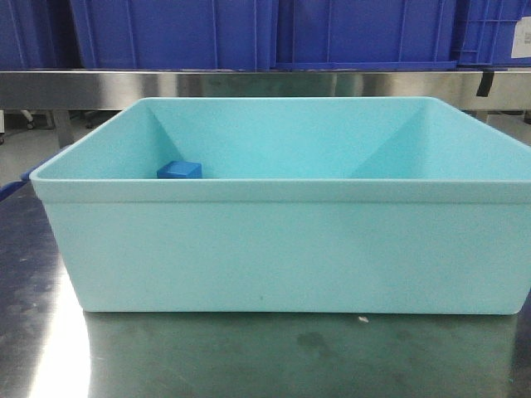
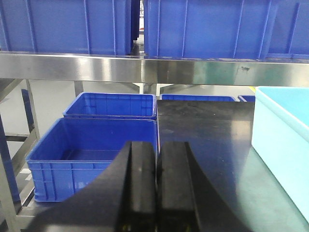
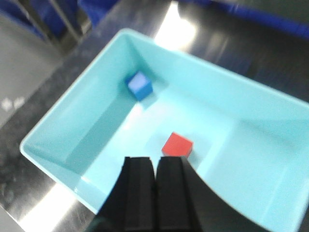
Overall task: Pick red cube and place on left shelf
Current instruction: 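Lower the right gripper into the teal tub over the red cube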
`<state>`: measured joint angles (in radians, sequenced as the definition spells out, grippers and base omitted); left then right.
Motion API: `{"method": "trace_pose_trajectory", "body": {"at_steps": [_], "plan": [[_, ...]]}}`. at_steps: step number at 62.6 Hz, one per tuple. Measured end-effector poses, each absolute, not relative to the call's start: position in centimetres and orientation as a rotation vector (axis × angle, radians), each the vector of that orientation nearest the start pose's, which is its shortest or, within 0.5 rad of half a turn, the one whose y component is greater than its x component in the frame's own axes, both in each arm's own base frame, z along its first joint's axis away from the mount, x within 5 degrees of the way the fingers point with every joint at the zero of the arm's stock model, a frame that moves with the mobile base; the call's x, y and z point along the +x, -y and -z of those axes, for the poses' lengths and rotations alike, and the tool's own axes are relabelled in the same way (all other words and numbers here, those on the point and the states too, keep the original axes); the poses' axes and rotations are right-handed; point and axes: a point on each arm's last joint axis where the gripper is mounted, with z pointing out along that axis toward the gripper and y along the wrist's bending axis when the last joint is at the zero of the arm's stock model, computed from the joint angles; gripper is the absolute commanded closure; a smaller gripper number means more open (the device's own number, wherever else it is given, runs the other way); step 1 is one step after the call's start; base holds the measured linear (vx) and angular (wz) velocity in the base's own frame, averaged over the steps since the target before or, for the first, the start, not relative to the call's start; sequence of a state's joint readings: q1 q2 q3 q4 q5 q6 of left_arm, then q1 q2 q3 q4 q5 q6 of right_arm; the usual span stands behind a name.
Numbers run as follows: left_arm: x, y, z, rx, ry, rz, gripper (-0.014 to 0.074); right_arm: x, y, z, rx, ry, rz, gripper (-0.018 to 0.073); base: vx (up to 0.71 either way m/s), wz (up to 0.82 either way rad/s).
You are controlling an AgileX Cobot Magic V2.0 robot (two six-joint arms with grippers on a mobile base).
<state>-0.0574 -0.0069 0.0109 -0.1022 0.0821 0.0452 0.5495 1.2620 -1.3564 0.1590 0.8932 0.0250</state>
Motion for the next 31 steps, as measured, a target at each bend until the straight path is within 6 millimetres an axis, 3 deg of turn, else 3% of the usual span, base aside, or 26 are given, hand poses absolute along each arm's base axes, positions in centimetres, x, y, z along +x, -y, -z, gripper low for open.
{"method": "trace_pose_trajectory", "body": {"at_steps": [7, 12, 19, 31], "plan": [[5.6, 0.4, -20.2, 0.007, -1.570, 0.096, 0.0495, 25.3, -17.2, -38.7, -0.570, -2.396, -0.470, 0.0500, 0.00, 0.00], [5.6, 0.4, -20.2, 0.007, -1.570, 0.096, 0.0495, 27.5, -18.7, -36.7, -0.567, -2.481, -0.453, 0.0447, 0.00, 0.00], [5.6, 0.4, -20.2, 0.007, -1.570, 0.096, 0.0495, 30.1, -20.3, -33.8, -0.555, -2.592, -0.427, 0.0283, 0.00, 0.00], [5.6, 0.4, -20.2, 0.007, -1.570, 0.096, 0.0495, 31.9, -21.4, -31.1, -0.502, -2.679, -0.416, 0.0052, 0.00, 0.00]]}}
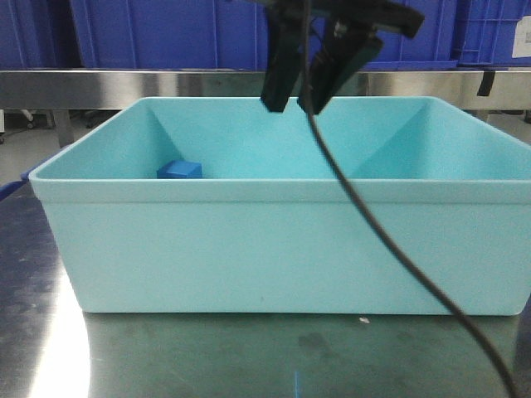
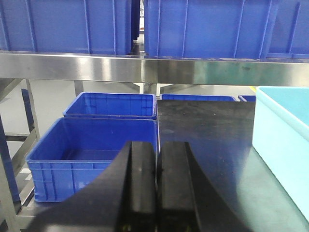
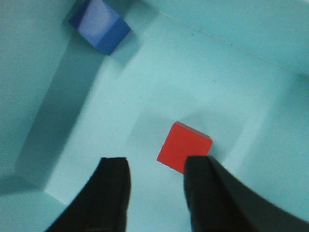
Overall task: Pick red cube and place on left shelf
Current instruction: 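Lower the right gripper into the teal tub over the red cube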
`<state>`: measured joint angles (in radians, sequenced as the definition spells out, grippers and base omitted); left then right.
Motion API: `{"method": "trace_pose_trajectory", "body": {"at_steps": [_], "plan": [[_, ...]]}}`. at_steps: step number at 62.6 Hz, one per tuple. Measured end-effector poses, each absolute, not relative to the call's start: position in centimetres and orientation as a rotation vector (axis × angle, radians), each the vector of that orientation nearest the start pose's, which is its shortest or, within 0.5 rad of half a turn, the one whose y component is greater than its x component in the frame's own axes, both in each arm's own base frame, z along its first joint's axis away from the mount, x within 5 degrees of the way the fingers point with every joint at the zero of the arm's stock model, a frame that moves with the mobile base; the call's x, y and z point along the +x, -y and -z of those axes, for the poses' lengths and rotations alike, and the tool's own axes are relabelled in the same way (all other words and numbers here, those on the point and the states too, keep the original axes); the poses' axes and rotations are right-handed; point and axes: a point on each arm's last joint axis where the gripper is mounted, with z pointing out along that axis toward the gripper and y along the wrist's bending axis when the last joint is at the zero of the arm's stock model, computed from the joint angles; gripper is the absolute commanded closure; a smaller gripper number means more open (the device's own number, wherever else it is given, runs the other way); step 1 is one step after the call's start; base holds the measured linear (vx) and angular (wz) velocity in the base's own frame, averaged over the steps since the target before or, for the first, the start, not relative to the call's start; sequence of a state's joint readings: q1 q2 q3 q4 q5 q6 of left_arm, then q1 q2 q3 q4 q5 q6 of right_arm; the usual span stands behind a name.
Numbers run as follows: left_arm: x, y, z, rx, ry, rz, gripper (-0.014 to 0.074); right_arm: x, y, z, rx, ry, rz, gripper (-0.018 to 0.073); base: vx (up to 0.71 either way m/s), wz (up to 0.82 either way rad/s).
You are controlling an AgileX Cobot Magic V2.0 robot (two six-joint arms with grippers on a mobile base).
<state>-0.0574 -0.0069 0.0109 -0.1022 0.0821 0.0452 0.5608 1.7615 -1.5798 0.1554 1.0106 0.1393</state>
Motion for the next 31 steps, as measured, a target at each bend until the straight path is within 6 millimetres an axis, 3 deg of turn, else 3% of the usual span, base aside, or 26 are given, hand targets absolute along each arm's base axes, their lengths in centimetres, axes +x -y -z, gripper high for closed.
{"method": "trace_pose_trajectory", "body": {"at_steps": [31], "plan": [[5.63, 0.40, -20.25, 0.007, -1.570, 0.096, 0.0495, 32.56, -21.26, -30.25, -0.444, -2.700, -0.344, -0.0036, 0.00, 0.00]]}}
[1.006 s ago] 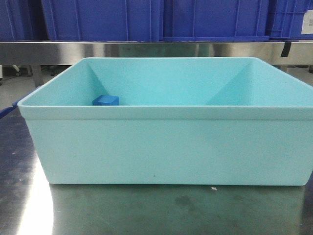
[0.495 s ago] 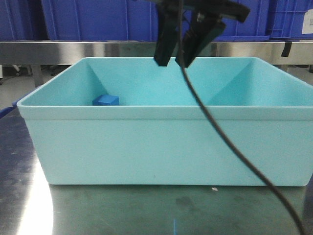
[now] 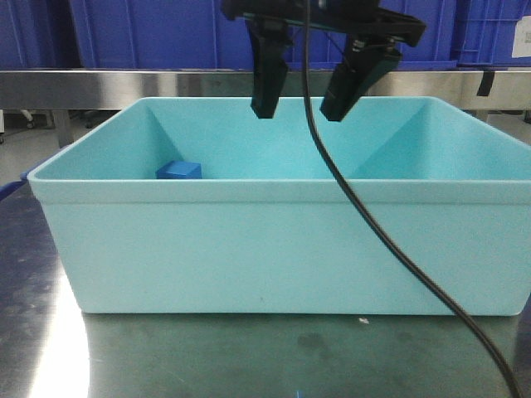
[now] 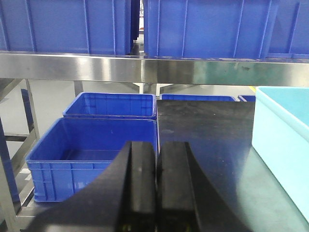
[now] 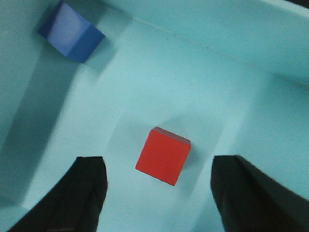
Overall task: Pick red cube and place on left shelf
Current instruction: 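Lower the right gripper into the teal tub over the red cube, then close the right gripper on the red cube and lift it out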
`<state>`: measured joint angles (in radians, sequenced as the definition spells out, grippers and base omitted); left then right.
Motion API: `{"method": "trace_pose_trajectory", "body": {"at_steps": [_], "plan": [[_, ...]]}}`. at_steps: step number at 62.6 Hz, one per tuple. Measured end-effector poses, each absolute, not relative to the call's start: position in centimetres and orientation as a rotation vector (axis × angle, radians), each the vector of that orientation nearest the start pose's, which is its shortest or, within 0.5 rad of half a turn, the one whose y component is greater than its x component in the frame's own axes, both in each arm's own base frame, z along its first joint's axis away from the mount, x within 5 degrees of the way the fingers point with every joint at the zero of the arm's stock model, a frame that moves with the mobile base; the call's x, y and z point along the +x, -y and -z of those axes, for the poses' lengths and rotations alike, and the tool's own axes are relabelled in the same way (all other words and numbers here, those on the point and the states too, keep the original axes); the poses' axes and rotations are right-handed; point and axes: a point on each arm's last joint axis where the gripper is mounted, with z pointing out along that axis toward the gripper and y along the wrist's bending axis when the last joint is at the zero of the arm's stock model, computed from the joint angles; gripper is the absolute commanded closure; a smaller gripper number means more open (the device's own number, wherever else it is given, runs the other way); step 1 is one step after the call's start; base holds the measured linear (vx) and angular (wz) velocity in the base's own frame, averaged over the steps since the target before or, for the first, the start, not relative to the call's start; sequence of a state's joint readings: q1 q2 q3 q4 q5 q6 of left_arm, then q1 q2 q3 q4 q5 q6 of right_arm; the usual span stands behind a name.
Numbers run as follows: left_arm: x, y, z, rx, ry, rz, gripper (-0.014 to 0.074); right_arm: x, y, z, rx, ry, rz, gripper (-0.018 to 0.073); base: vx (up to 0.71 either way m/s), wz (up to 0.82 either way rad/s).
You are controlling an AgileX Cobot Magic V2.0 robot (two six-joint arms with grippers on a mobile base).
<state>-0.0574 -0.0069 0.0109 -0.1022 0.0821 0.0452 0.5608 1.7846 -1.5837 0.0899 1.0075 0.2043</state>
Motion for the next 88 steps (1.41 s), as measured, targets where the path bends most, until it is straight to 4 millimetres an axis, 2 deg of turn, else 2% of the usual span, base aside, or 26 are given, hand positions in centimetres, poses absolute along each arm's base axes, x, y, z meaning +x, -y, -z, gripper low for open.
{"method": "trace_pose_trajectory", "body": {"at_steps": [6, 35, 47, 54, 60, 64, 71, 79, 88], "plan": [[5.6, 0.4, -20.2, 0.007, -1.570, 0.096, 0.0495, 32.9, -21.4, -29.1, -0.432, -2.744, -0.324, -0.0063, 0.00, 0.00], [5.6, 0.4, -20.2, 0.007, -1.570, 0.096, 0.0495, 34.6, -22.5, -22.6, -0.420, -2.924, -0.244, -0.0063, 0.00, 0.00], [5.6, 0.4, -20.2, 0.007, -1.570, 0.096, 0.0495, 34.9, -22.8, -22.0, -0.415, -2.915, -0.250, -0.0048, 0.00, 0.00], [5.6, 0.4, -20.2, 0.007, -1.570, 0.096, 0.0495, 35.0, -22.8, -22.0, -0.412, -2.904, -0.257, 0.0064, 0.00, 0.00], [5.6, 0.4, -20.2, 0.007, -1.570, 0.096, 0.0495, 35.0, -22.8, -22.0, -0.409, -2.904, -0.263, 0.0209, 0.00, 0.00], [5.6, 0.4, -20.2, 0.007, -1.570, 0.096, 0.0495, 35.0, -22.9, -22.1, -0.405, -2.903, -0.267, 0.0336, 0.00, 0.00], [5.6, 0.4, -20.2, 0.007, -1.570, 0.096, 0.0495, 35.0, -23.0, -22.1, -0.398, -2.905, -0.282, 0.0465, 0.00, 0.00], [5.6, 0.4, -20.2, 0.007, -1.570, 0.096, 0.0495, 35.0, -23.0, -22.5, -0.397, -2.910, -0.291, 0.0499, 0.00, 0.00], [5.6, 0.4, -20.2, 0.007, -1.570, 0.096, 0.0495, 35.4, -23.3, -24.1, -0.396, -2.874, -0.315, 0.0499, 0.00, 0.00]]}}
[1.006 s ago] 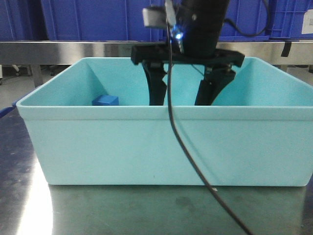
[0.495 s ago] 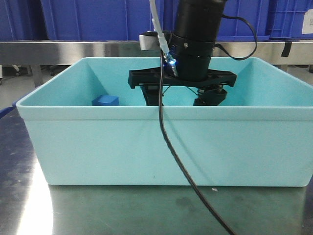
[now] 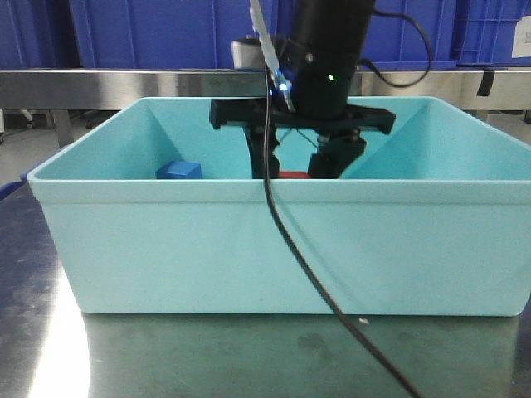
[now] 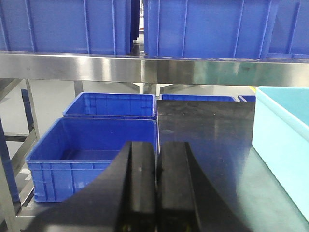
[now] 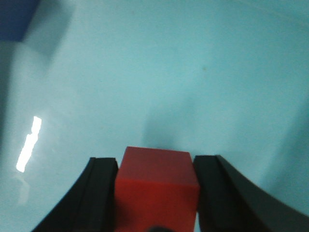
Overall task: Pick red cube and place on left shelf
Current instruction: 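Close the right gripper on the red cube and lift it out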
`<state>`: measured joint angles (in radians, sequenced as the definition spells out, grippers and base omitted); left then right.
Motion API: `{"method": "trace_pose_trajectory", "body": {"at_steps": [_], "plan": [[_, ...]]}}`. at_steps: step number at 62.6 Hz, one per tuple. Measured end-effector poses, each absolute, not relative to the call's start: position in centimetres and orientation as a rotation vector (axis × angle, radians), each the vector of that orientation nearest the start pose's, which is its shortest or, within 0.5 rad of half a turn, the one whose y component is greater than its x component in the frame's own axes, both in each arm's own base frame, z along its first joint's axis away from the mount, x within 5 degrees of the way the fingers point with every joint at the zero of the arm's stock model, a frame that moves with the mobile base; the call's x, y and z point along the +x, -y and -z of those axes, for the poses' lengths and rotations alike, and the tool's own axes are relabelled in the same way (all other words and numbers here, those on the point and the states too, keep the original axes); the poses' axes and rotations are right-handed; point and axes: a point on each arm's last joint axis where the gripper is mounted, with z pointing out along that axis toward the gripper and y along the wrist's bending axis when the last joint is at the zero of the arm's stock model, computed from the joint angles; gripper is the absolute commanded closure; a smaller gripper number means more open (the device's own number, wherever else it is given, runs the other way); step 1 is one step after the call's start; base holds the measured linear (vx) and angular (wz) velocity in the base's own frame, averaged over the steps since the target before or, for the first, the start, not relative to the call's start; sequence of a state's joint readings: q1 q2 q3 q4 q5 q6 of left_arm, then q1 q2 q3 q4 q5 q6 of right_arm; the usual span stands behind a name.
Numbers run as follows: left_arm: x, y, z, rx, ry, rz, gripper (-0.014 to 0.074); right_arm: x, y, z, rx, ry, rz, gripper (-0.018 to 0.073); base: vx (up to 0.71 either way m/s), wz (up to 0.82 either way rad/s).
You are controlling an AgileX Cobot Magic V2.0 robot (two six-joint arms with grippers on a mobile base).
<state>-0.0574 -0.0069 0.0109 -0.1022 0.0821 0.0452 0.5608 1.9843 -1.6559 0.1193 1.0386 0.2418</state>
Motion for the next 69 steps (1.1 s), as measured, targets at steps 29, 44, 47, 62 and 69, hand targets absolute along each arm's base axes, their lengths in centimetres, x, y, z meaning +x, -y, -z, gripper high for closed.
{"method": "trace_pose_trajectory", "body": {"at_steps": [29, 44, 47, 62, 69], "plan": [[5.6, 0.4, -20.2, 0.007, -1.570, 0.096, 0.0495, 31.7, -17.3, -36.4, -0.386, -2.564, -0.151, 0.0499, 0.00, 0.00], [5.6, 0.4, -20.2, 0.007, -1.570, 0.096, 0.0495, 27.8, -8.6, -38.1, -0.190, -2.534, 0.030, 0.0499, 0.00, 0.00], [5.6, 0.4, -20.2, 0.007, -1.570, 0.096, 0.0495, 26.6, -6.9, -38.1, -0.155, -2.517, 0.074, 0.0499, 0.00, 0.00], [5.6, 0.4, -20.2, 0.007, -1.570, 0.096, 0.0495, 19.7, -2.3, -37.1, -0.103, -2.352, 0.182, 0.0499, 0.00, 0.00], [5.6, 0.4, -20.2, 0.007, -1.570, 0.096, 0.0495, 16.6, -1.6, -35.5, -0.132, -2.251, 0.171, 0.0499, 0.00, 0.00]]}}
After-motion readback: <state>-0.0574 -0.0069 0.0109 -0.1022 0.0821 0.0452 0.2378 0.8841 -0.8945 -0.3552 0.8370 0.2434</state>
